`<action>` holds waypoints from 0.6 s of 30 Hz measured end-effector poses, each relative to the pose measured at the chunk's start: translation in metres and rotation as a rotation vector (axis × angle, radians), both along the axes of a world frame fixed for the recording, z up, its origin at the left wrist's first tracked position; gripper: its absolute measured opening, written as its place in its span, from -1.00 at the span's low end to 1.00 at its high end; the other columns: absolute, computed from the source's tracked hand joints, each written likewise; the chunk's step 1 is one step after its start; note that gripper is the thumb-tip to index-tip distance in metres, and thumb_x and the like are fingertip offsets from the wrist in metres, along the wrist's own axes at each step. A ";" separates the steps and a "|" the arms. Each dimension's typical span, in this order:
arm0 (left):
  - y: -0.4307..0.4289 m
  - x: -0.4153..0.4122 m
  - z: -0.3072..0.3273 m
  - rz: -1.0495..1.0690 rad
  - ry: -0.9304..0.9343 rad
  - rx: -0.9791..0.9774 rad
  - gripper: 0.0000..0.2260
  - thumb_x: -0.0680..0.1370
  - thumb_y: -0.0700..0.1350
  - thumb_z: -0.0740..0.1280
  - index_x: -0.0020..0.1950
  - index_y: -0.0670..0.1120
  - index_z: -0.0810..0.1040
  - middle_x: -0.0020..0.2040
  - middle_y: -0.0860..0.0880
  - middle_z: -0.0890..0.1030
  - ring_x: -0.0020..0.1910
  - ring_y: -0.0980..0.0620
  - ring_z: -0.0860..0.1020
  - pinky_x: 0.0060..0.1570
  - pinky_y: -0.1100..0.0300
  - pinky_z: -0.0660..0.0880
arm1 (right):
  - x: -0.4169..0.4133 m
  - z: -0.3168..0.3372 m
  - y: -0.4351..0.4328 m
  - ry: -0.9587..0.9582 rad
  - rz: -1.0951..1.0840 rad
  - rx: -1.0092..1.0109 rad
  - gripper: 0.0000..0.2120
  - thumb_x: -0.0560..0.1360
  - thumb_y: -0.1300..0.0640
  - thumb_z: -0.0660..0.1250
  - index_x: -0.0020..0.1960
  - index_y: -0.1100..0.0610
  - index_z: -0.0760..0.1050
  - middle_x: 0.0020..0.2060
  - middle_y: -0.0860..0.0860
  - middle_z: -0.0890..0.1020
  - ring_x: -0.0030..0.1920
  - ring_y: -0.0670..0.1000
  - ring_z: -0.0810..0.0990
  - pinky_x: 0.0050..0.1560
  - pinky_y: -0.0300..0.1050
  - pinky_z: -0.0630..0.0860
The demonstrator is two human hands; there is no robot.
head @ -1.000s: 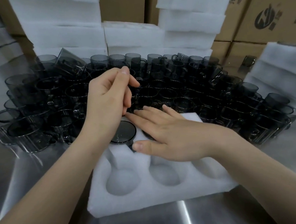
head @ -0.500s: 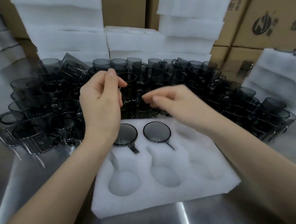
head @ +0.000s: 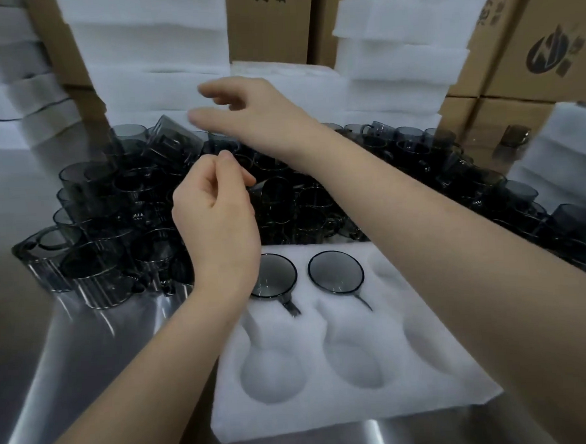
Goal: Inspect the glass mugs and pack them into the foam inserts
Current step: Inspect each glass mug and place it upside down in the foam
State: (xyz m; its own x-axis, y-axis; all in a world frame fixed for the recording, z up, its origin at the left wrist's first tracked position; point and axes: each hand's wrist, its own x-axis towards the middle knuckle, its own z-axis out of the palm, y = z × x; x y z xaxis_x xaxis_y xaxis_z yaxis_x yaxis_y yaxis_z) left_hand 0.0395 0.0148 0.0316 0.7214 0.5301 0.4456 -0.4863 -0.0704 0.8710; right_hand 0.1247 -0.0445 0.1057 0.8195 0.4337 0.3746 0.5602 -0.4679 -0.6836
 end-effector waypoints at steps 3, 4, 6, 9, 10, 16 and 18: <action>0.001 0.001 0.000 0.015 0.003 0.007 -0.69 0.56 -0.04 0.17 -0.38 -0.07 0.42 -0.48 -0.07 0.40 -0.40 -0.11 0.34 -0.30 -0.07 0.32 | 0.003 0.004 0.026 -0.016 -0.034 -0.129 -0.68 0.49 -0.05 0.43 0.12 0.13 0.62 0.04 -0.05 0.66 0.08 -0.11 0.59 0.12 -0.21 0.51; 0.002 0.001 0.000 0.016 0.005 0.000 -0.69 0.55 -0.05 0.17 -0.39 -0.06 0.42 -0.48 -0.06 0.40 -0.39 -0.10 0.34 -0.30 -0.08 0.31 | 0.005 0.003 0.032 -0.026 -0.056 -0.149 -0.78 0.48 -0.01 0.44 0.01 0.12 0.65 -0.09 -0.07 0.68 0.00 -0.10 0.61 0.07 -0.19 0.54; 0.003 0.003 0.000 0.019 0.010 -0.022 -0.69 0.54 -0.06 0.17 -0.40 -0.05 0.42 -0.50 -0.05 0.39 -0.41 -0.07 0.33 -0.31 -0.06 0.29 | 0.010 -0.002 0.037 -0.006 -0.078 -0.130 -0.95 0.47 0.10 0.43 -0.12 0.08 0.63 -0.23 -0.11 0.65 -0.06 -0.09 0.61 0.05 -0.15 0.55; 0.003 0.003 0.000 0.015 0.002 -0.033 -0.69 0.54 -0.07 0.18 -0.41 -0.03 0.42 -0.52 -0.03 0.37 -0.44 -0.05 0.31 -0.33 -0.01 0.28 | 0.014 -0.008 0.033 0.023 -0.073 -0.034 -0.91 0.43 0.17 0.47 -0.13 0.04 0.57 -0.26 -0.15 0.58 -0.08 -0.09 0.60 0.09 -0.14 0.54; 0.003 0.003 0.000 0.012 0.000 -0.030 -0.69 0.54 -0.06 0.18 -0.42 -0.02 0.42 -0.51 -0.03 0.37 -0.43 -0.06 0.32 -0.32 -0.02 0.28 | 0.013 -0.009 0.032 0.025 -0.065 -0.004 -0.85 0.42 0.15 0.49 -0.06 0.03 0.56 -0.24 -0.18 0.54 -0.07 -0.09 0.58 0.09 -0.16 0.52; 0.004 0.004 0.000 0.009 0.018 -0.080 -0.73 0.48 -0.10 0.18 -0.44 -0.05 0.40 -0.55 -0.01 0.34 -0.47 -0.03 0.27 -0.39 0.06 0.24 | 0.015 -0.011 0.042 0.099 0.089 -0.141 -0.31 0.43 0.12 0.52 0.48 0.00 0.32 0.40 -0.07 0.42 0.38 -0.04 0.39 0.24 -0.26 0.36; 0.004 0.004 0.000 -0.002 0.025 -0.086 -0.76 0.46 -0.14 0.18 -0.43 -0.08 0.38 -0.55 -0.02 0.33 -0.48 -0.02 0.25 -0.42 0.11 0.21 | 0.019 -0.014 0.045 0.048 0.043 -0.200 -0.38 0.45 0.22 0.46 0.44 -0.06 0.36 0.31 -0.07 0.46 0.32 -0.03 0.44 0.24 -0.20 0.40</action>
